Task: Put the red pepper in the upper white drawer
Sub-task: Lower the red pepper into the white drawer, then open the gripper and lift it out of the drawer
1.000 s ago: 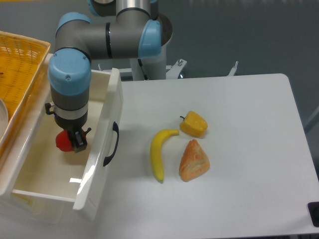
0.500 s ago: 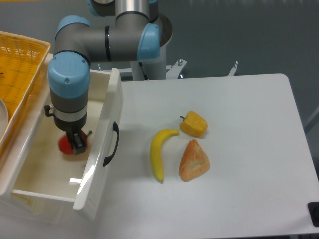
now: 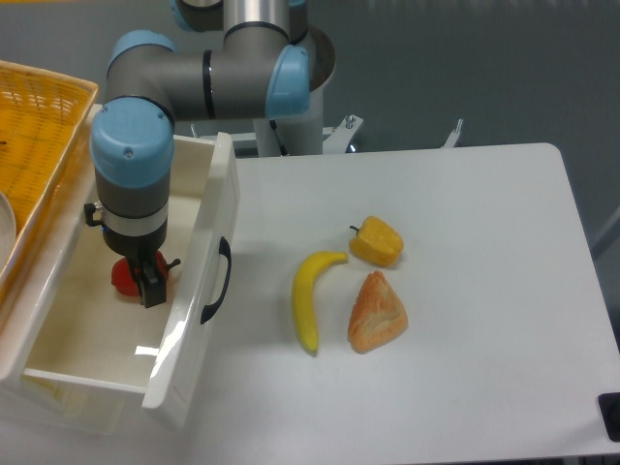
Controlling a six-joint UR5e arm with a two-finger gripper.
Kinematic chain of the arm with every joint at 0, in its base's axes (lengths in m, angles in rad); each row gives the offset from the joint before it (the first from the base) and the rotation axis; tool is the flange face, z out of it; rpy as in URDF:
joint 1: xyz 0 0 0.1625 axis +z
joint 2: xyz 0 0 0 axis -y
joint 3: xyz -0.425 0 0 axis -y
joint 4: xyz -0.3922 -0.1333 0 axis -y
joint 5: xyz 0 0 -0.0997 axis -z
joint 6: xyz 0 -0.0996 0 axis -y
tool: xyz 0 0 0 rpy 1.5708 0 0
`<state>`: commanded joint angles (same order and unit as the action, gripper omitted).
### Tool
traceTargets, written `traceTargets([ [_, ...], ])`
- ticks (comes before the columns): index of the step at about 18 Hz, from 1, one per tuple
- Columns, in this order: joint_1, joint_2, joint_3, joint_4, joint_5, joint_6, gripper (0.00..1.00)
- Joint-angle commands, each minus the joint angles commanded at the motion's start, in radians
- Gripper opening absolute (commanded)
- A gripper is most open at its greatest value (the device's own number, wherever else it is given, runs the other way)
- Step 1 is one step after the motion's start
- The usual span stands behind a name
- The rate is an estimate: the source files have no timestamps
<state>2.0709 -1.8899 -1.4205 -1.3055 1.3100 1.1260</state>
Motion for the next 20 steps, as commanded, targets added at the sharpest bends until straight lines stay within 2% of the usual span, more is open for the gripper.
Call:
traceTargets([
  [4, 0.011, 0.021, 0.006, 0.032, -0.005, -0.003, 0.96],
  [10, 0.020, 0.051, 0.009, 0.034, -0.018, -0.003, 0.98],
  [15, 0.067, 0.074, 0.032, 0.032, -0.104, -0.017, 0.98],
  [20, 0.120, 0.094, 0.046, 0.034, -0.144, -0.026, 0.99],
])
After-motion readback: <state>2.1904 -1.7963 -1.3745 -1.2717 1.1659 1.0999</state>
